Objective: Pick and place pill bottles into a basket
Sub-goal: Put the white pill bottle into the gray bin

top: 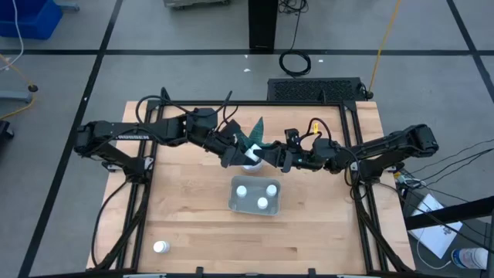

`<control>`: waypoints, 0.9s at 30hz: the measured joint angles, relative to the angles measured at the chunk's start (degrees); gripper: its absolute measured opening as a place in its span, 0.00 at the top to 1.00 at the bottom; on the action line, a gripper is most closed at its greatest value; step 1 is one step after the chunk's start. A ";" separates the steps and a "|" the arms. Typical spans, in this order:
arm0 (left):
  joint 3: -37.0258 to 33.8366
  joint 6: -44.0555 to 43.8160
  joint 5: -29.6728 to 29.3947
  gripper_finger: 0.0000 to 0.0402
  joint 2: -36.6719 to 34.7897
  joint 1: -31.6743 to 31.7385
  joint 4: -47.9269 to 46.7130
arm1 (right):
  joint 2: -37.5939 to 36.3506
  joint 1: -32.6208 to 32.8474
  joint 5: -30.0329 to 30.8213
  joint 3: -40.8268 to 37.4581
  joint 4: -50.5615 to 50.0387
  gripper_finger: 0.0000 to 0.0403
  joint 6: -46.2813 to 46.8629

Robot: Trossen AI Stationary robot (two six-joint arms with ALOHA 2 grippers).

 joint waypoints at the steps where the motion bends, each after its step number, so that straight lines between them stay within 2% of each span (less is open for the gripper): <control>1: 0.00 0.04 -0.06 0.54 -0.02 0.00 0.00 | 0.00 0.00 -0.07 0.00 0.13 0.64 -0.35; 6: 0.00 0.06 -0.48 0.52 -0.07 0.01 0.03 | -0.10 -0.37 -1.23 -0.02 0.49 0.64 -1.07; 14: 0.09 -0.90 -0.32 0.35 -0.81 0.57 1.03 | -3.79 -0.39 -1.54 -0.02 -0.92 0.64 -5.13; 21: -0.07 2.56 4.88 0.24 -1.58 1.25 -1.03 | -9.07 0.05 -2.03 0.04 -12.62 0.64 -6.58; 27: -0.06 11.42 6.44 0.26 -5.12 1.44 -5.66 | -12.09 1.83 -0.07 0.04 -20.05 0.63 -14.51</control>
